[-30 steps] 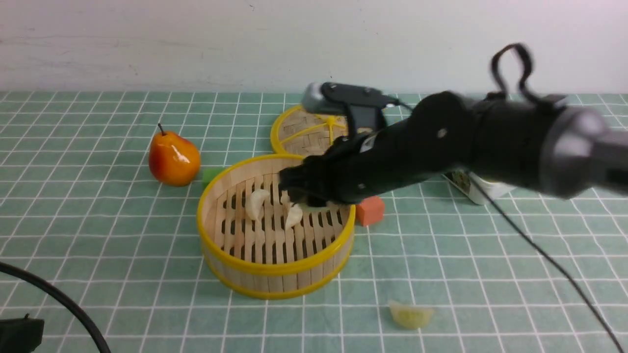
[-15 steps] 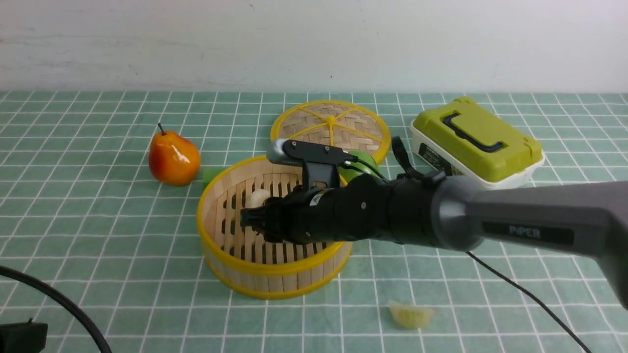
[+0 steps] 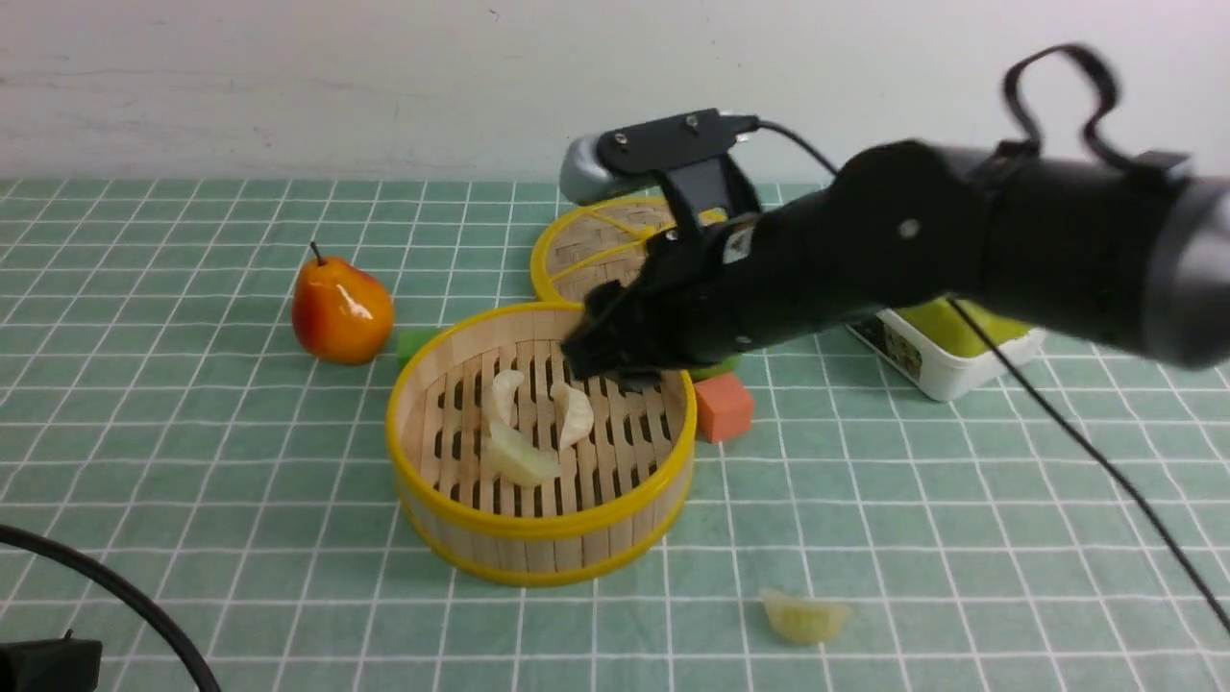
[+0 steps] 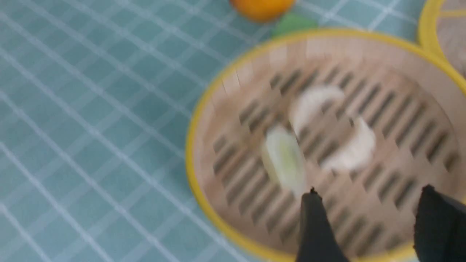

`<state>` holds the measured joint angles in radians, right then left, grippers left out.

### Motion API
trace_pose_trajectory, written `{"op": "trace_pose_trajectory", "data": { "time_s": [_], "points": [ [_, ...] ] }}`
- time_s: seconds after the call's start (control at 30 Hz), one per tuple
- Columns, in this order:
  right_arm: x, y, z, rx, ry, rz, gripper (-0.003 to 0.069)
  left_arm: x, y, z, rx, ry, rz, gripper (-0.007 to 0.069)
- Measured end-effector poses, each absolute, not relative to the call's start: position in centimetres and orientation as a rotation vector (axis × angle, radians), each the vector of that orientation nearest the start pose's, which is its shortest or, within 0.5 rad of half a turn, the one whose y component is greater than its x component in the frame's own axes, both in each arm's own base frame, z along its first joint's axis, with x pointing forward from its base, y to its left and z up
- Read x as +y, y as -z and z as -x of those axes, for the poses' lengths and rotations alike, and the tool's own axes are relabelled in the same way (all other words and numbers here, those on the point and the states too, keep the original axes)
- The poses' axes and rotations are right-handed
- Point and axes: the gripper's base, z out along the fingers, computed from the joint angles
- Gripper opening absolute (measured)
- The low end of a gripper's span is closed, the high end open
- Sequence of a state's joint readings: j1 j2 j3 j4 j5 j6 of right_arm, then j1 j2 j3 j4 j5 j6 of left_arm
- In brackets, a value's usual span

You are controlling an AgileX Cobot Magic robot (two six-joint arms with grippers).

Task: Put the dumplings into the steamer on the table with the blue tablecloth.
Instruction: 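Reach for and grasp a dumpling lying on the table beside the steamer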

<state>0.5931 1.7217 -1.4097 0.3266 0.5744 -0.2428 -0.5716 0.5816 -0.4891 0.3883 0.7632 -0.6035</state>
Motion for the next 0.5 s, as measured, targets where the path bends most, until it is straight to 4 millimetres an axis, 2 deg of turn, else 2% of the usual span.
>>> {"op": "trace_pose_trajectory", "data": {
  "time_s": [0.1,0.13,0.17,0.2,0.23,0.37,0.5],
  "points": [
    [20.9,-29.5,-30.6,2.450,-0.391,0.888,0.0347,-3.5,-27.2,-9.8,2.271,0.170,-0.153,-0.0011],
    [19.6,-28.7,-30.1,2.545,-0.315,0.945,0.0344,-3.6,-27.3,-9.8,2.268,0.175,-0.153,-0.0011],
    [19.4,-28.5,-30.1,2.557,-0.306,0.951,0.0344,-3.6,-27.3,-9.8,2.268,0.175,-0.153,-0.0011],
    [18.6,-26.7,-29.4,2.635,-0.245,0.997,0.0344,-3.6,-27.3,-9.8,2.264,0.178,-0.154,-0.0011],
    [18.4,-25.9,-29.3,2.648,-0.222,1.016,0.0346,-3.6,-27.3,-9.9,2.262,0.179,-0.154,-0.0011],
    [17.8,-20.7,-28.8,2.627,-0.173,1.104,0.0353,-3.6,-27.4,-9.9,2.256,0.186,-0.156,-0.0011],
    [18.0,-18.1,-29.3,2.551,-0.149,1.157,0.0353,-3.7,-27.4,-9.9,2.251,0.190,-0.156,-0.0009]
  ]
}}
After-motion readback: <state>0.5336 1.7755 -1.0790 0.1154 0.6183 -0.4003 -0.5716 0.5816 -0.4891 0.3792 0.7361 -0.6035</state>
